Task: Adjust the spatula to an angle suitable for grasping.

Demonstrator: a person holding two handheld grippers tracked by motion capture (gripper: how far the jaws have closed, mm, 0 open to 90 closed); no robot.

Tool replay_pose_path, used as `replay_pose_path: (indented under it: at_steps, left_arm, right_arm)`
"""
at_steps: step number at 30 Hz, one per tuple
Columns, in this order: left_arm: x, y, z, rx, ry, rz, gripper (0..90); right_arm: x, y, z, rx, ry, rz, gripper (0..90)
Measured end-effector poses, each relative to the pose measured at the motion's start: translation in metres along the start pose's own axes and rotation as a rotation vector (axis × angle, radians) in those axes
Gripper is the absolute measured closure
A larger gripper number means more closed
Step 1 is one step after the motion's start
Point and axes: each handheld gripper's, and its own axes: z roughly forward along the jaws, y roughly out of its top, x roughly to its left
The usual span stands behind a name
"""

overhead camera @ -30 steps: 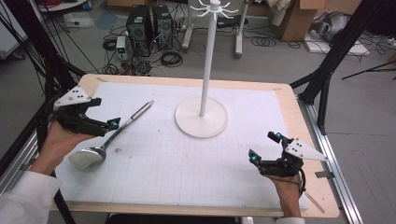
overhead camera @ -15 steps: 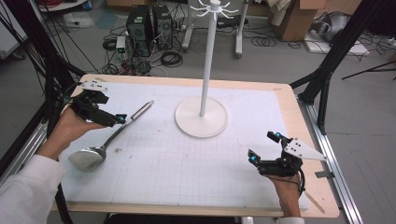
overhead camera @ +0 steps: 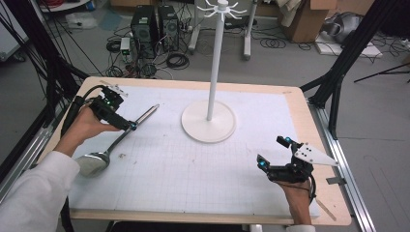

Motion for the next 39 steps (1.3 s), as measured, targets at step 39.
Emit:
replay_pose_path:
  at_steps: [39]
  left_arm:
    - [0.024, 0.0, 0.071, 0.356, -0.052, -0.081, 12.5]
  right_arm:
    - [0.002, -0.001, -0.002, 0.01, 0.006, -0.004, 0.5]
